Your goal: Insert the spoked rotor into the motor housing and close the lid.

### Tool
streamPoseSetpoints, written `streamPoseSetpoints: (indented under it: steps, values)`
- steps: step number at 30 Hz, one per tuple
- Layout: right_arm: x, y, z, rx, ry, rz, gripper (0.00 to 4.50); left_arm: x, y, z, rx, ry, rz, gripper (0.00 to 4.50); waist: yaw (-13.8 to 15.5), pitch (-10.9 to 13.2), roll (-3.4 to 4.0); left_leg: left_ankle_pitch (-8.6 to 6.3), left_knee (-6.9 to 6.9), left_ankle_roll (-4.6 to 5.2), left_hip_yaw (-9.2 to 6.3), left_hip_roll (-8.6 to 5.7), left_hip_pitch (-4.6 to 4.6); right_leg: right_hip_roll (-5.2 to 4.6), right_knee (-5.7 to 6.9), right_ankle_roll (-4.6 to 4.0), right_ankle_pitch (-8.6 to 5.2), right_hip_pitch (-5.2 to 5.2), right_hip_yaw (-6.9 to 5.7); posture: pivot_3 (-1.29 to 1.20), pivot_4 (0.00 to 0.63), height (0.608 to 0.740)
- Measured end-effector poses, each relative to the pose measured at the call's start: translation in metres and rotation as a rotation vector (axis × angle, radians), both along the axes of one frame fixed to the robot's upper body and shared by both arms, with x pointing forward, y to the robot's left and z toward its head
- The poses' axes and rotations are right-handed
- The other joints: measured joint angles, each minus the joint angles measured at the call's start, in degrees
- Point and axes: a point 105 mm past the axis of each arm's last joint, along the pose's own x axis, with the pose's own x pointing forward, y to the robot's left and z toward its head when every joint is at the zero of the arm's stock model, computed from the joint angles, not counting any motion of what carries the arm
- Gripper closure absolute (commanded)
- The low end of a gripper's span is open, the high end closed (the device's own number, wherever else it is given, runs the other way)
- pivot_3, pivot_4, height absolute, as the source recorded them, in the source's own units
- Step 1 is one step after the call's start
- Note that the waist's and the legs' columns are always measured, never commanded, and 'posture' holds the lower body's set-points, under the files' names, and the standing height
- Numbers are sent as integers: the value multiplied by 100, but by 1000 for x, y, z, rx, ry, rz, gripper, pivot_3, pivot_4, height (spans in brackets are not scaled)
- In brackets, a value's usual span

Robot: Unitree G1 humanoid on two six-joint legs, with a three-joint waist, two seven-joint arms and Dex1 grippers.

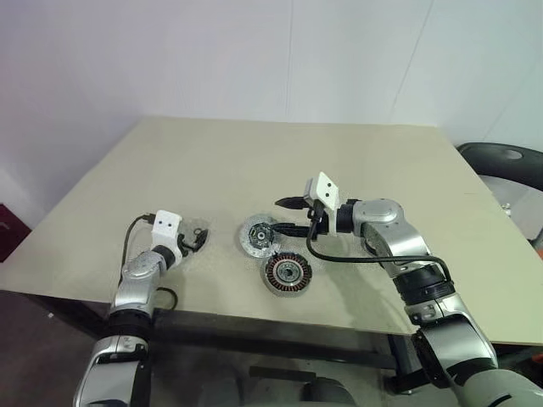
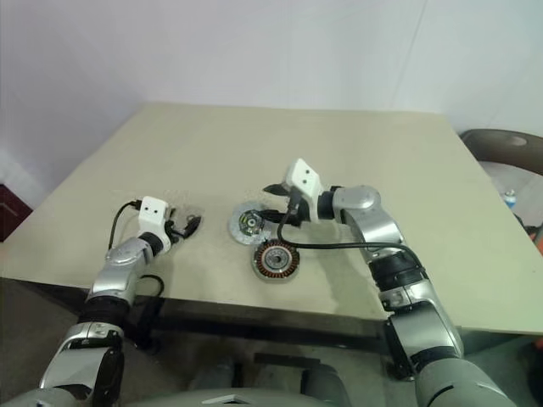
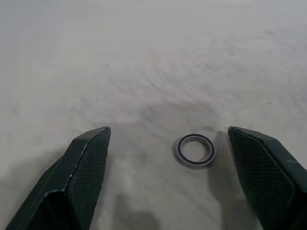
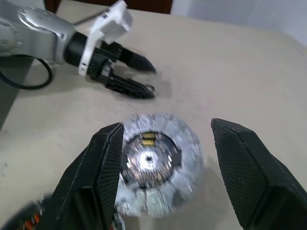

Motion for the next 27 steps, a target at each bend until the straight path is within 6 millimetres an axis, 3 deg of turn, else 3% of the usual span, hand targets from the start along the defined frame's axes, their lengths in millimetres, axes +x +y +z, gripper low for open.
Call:
streamPoseSetpoints:
  steps: [19, 27]
  values:
    - [2, 0, -1, -8, -12, -19, 1434, -4, 4, -2, 11, 94, -43, 293, -50, -20, 34, -2, -19, 5, -12, -5, 8, 4, -26, -1, 1, 22, -1, 0, 0, 740]
    - [2, 0, 0, -7, -18, -20, 1434, -4, 11, -2, 26, 98, -23, 2481, -51, -25, 37, -2, -40, 28, -14, -24, 10, -5, -48, 7, -3, 32, 3, 0, 0, 740]
